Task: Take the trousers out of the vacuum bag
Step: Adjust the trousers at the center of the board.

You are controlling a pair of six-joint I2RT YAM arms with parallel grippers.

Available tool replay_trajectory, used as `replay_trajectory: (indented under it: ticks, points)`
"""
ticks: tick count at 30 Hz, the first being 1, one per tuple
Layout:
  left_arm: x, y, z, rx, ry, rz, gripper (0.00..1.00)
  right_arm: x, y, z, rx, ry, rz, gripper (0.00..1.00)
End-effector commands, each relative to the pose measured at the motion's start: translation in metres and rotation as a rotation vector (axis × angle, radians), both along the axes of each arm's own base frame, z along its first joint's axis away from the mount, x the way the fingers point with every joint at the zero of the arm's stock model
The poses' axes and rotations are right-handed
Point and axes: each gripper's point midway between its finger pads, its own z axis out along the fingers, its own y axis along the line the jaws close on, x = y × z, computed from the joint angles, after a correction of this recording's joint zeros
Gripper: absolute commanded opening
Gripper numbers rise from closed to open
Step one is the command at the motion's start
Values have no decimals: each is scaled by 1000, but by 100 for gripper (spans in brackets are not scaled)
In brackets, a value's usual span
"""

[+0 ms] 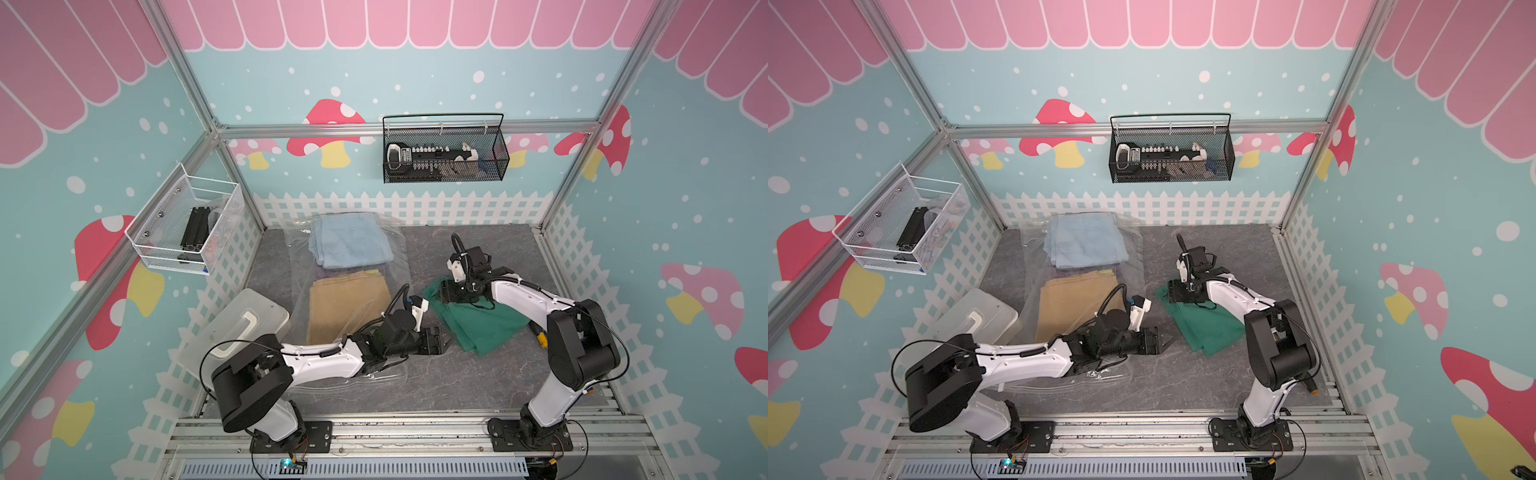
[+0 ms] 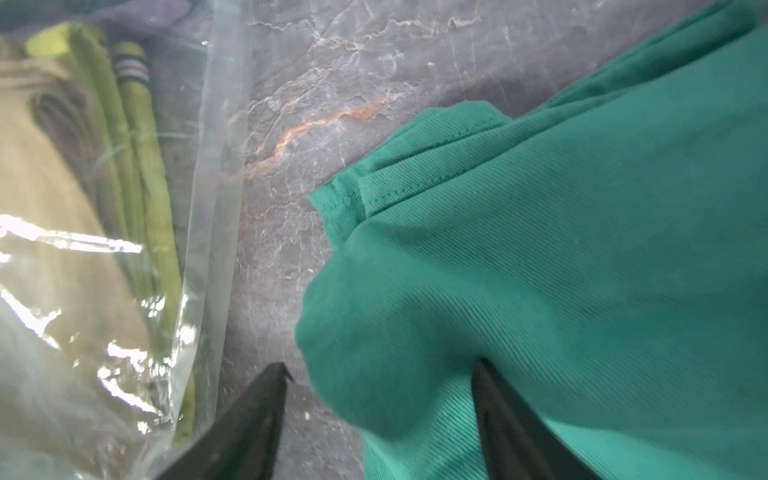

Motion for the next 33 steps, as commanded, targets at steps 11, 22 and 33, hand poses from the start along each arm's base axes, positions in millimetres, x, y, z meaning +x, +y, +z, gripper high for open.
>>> replay_trajectory:
  ticks: [11, 22, 33]
  points:
    - [63, 14, 5, 286, -103, 48, 82, -62, -68, 27, -126, -65, -200, 73]
    - [117, -26, -22, 292, -58, 30, 77, -135, -84, 3, -43, -14, -256, 71]
    - [145, -39, -43, 162, 29, 87, 65, -166, -94, -29, -49, 67, -305, 72]
